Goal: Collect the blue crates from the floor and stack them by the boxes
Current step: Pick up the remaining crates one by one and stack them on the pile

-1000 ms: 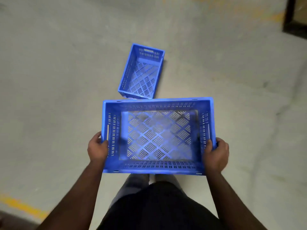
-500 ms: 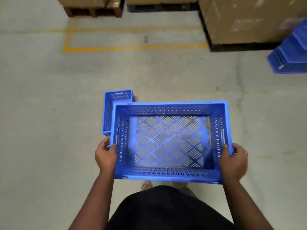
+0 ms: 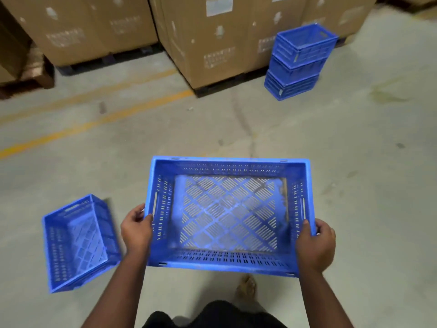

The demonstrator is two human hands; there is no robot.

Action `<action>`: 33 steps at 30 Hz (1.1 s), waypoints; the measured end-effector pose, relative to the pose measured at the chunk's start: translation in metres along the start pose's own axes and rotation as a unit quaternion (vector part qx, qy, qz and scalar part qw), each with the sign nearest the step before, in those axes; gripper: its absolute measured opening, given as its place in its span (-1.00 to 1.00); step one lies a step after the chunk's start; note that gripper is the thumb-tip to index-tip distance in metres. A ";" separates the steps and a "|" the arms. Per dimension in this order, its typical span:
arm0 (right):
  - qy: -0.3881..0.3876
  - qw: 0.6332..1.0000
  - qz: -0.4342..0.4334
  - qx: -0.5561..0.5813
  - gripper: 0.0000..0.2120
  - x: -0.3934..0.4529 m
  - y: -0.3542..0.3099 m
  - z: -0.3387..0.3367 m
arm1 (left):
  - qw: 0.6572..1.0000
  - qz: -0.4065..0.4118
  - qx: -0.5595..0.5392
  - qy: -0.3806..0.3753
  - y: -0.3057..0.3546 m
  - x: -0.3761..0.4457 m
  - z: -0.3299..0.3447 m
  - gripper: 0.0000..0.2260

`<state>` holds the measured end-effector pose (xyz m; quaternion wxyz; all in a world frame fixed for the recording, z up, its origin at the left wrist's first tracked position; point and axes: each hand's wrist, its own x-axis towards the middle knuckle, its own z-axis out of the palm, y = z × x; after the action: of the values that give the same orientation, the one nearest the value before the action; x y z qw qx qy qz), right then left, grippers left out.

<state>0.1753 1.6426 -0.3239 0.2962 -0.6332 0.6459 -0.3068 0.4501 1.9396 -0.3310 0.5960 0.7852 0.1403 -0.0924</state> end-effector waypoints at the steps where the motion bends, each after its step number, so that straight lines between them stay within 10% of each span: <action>1: 0.001 1.000 0.005 0.001 -0.83 0.024 -0.002 -0.002 | 1.000 0.005 0.006 -0.007 0.006 0.001 0.027 -0.67; 33: 0.137 0.982 0.125 0.047 -0.79 0.762 -0.151 0.170 | 0.977 0.118 0.100 -0.148 0.321 0.193 0.839 -0.70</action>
<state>0.3855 0.8754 -0.3111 0.2707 -0.4849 0.7392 -0.3812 0.7572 1.0734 -0.3282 0.5352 0.8295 -0.0530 -0.1503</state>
